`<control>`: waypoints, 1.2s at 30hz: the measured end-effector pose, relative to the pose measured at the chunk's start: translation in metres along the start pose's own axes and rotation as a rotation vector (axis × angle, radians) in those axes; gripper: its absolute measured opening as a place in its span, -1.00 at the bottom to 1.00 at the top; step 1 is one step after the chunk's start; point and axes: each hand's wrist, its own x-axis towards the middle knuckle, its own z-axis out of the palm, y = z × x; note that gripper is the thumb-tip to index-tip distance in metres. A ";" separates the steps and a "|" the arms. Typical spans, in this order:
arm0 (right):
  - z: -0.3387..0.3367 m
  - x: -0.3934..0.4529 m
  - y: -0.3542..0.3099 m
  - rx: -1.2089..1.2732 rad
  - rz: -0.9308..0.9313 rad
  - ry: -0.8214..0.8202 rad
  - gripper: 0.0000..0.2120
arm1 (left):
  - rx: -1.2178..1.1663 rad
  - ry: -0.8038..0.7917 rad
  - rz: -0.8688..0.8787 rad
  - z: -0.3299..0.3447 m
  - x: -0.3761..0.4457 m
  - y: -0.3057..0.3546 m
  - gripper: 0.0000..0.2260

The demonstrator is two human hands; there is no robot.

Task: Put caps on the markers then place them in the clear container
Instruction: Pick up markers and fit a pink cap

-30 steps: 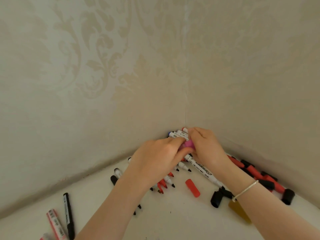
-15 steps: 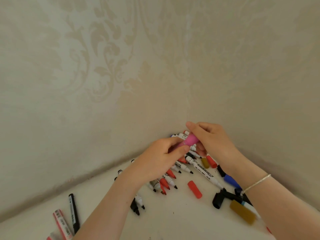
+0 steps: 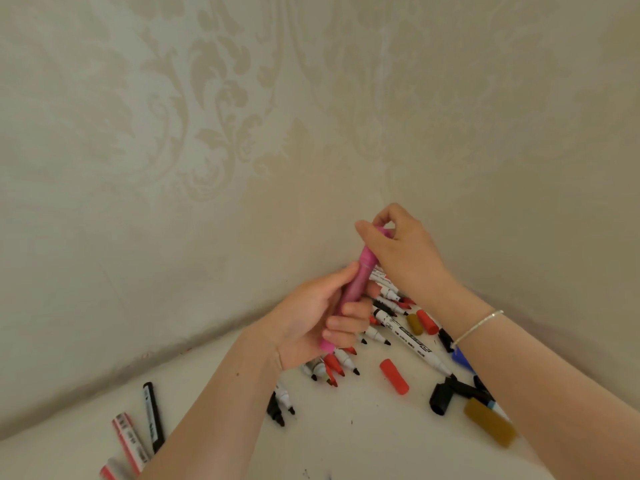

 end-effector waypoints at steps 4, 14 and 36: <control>0.011 0.004 -0.004 0.013 0.002 0.017 -0.64 | -0.119 0.068 0.089 0.003 0.005 -0.001 -0.71; 0.015 0.008 -0.006 0.073 0.072 -0.035 -0.69 | 0.053 0.268 0.225 0.017 0.006 -0.005 -0.66; -0.034 -0.005 0.015 0.129 0.322 -0.121 -0.81 | 0.593 0.168 -0.082 -0.006 -0.007 0.004 -0.79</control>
